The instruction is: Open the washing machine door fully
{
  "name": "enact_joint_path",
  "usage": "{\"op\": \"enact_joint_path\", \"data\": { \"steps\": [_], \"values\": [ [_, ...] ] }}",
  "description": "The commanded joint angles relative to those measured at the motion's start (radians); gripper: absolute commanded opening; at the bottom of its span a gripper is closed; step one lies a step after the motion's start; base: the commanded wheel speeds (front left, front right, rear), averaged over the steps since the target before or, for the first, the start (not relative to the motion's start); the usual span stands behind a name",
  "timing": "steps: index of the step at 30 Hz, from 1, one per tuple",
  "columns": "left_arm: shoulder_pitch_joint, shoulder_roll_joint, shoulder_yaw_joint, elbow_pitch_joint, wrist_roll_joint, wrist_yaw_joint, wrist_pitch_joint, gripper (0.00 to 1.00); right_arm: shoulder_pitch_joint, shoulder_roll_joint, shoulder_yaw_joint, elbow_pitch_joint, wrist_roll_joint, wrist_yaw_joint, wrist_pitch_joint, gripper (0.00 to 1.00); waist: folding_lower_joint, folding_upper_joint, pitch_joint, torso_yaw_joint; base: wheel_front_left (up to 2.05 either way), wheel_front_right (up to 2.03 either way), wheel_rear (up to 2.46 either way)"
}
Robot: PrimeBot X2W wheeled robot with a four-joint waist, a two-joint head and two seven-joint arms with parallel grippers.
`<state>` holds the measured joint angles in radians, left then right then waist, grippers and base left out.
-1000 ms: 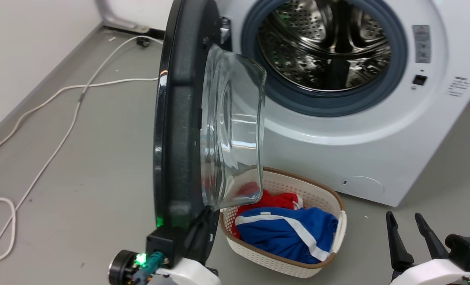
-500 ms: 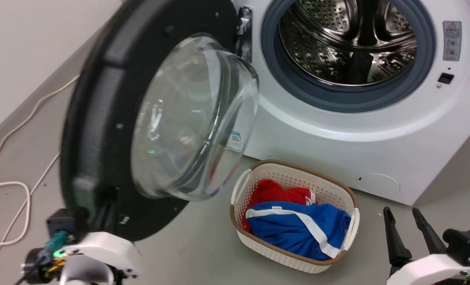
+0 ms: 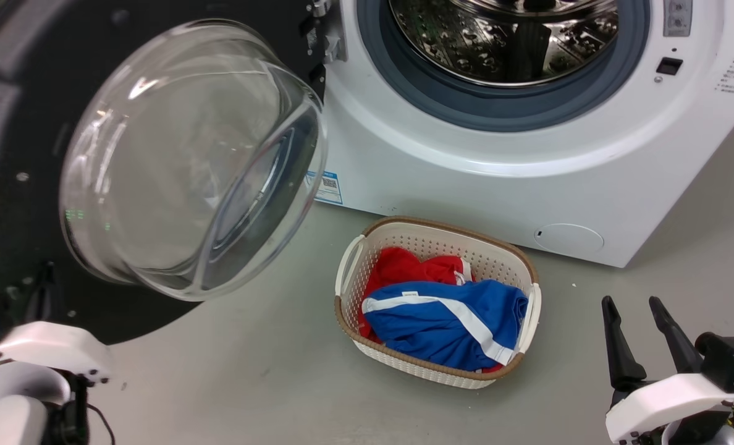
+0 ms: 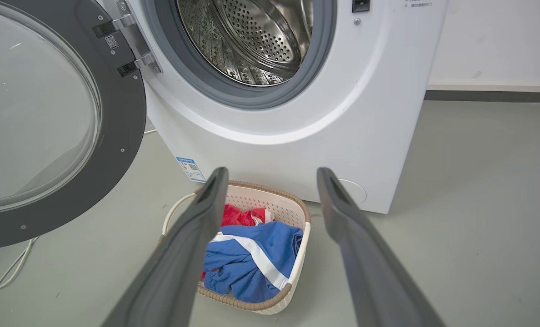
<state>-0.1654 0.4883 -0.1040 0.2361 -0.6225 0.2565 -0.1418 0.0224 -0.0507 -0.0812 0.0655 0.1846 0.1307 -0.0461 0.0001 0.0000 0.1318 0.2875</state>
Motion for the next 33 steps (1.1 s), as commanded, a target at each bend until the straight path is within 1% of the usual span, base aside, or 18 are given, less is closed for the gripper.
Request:
{"op": "enact_joint_path", "data": {
  "steps": [1,4,10,15,20,23,27,33],
  "values": [
    [-0.02,0.016,0.019,0.019,-0.008,0.001,-0.009,0.0,-0.014,0.001,0.001,-0.004,-0.006,0.0,0.001,1.0,-0.0001,0.0,0.007,-0.007,0.0,0.0,0.0],
    [-0.04,0.031,0.047,0.077,-0.025,-0.013,-0.029,0.0,-0.02,0.001,0.003,-0.007,-0.01,0.0,-0.001,1.0,-0.0001,0.0,0.012,-0.013,0.0,0.0,0.0],
    [-0.072,0.032,0.059,0.144,-0.039,-0.031,-0.056,0.0,-0.028,0.001,0.004,-0.012,-0.026,0.0,-0.004,1.0,-0.0001,0.0,0.016,-0.014,0.0,0.0,0.0],
    [-0.061,0.014,0.04,0.165,-0.025,-0.032,-0.071,0.0,-0.021,0.001,0.004,-0.002,-0.033,0.0,-0.008,1.0,-0.0001,0.0,-0.008,-0.006,0.0,0.0,0.0],
    [-0.033,0.003,0.017,0.155,-0.011,-0.032,-0.074,0.0,-0.001,0.001,0.008,0.009,-0.027,0.0,-0.011,1.0,-0.0001,0.0,-0.048,0.004,0.0,0.0,0.0],
    [0.005,-0.004,-0.008,0.113,0.007,-0.026,-0.077,0.0,0.012,0.001,0.014,0.013,-0.029,0.0,-0.023,1.0,-0.0001,0.0,-0.09,0.015,0.0,0.0,0.0],
    [0.061,-0.005,-0.032,0.036,0.027,-0.005,-0.068,0.0,0.026,0.001,0.015,0.009,-0.06,0.0,-0.027,1.0,-0.0001,0.0,-0.125,0.018,0.0,0.0,0.0],
    [0.169,-0.023,-0.064,-0.124,0.053,0.047,-0.053,0.0,0.045,0.001,0.014,-0.012,-0.071,0.0,-0.019,1.0,-0.0001,0.0,-0.155,0.007,0.0,0.0,0.0]
  ]
}}
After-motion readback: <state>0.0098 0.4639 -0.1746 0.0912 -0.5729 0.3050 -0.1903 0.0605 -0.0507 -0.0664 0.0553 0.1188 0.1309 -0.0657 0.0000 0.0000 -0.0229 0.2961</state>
